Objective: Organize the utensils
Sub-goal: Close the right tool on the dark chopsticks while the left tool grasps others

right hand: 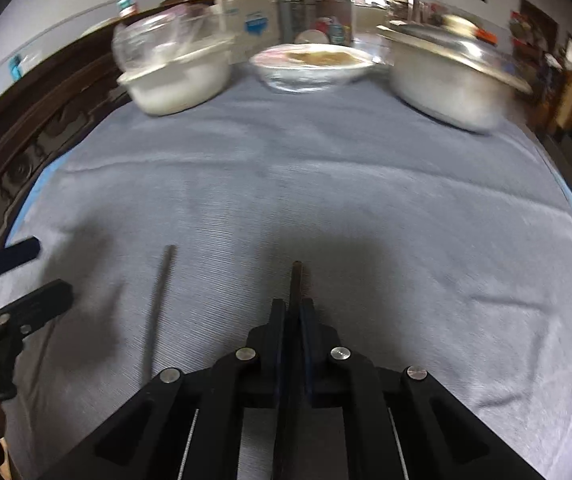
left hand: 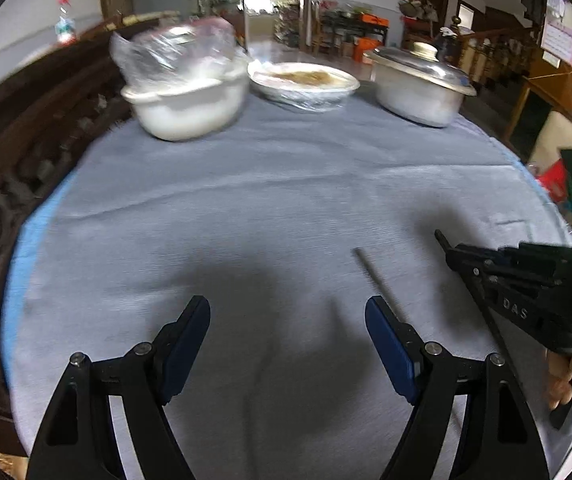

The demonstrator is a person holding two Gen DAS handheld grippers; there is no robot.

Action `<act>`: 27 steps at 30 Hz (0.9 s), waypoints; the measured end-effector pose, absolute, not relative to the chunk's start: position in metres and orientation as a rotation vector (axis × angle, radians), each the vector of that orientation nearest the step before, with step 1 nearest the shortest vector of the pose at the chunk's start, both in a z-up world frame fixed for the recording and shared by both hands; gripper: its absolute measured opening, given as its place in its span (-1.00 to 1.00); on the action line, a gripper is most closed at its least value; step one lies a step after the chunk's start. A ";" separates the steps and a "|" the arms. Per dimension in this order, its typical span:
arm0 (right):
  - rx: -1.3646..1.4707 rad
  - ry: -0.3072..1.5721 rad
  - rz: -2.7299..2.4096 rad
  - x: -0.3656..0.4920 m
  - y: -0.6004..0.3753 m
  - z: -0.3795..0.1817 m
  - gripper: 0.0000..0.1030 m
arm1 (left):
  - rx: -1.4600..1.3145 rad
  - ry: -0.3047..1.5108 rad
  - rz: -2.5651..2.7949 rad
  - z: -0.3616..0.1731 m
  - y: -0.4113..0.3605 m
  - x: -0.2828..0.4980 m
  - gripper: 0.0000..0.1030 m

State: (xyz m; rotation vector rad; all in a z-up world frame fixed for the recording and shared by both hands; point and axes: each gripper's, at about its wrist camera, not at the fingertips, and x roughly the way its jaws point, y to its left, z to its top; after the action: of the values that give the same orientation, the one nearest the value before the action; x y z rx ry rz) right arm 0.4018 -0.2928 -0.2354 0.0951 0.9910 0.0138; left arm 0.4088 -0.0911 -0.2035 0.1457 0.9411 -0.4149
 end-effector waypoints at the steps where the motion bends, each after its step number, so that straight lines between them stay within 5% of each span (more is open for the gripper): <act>1: 0.110 0.991 0.009 0.399 -0.299 -0.235 -0.83 | 0.139 0.948 -0.420 -0.205 -0.095 0.411 0.56; 7: 0.185 1.013 0.009 0.389 -0.326 -0.234 -0.84 | 0.112 1.041 -0.452 -0.223 -0.128 0.428 0.56; 15: 0.191 1.089 0.009 0.405 -0.327 -0.234 -0.65 | 0.173 1.057 -0.473 -0.229 -0.149 0.433 0.04; 20: 0.042 1.119 -0.036 0.409 -0.306 -0.233 -0.78 | 0.253 1.023 -0.497 -0.228 -0.161 0.425 -0.72; 27: 0.115 1.089 -0.032 0.395 -0.313 -0.231 -0.87 | 0.277 1.009 -0.480 -0.226 -0.155 0.424 -0.90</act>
State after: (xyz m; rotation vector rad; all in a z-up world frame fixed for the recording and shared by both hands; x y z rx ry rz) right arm 0.3951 -0.3133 -0.2310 0.1153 1.0895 -0.0318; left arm 0.4240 -0.1553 -0.2263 0.2769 1.0093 -0.4799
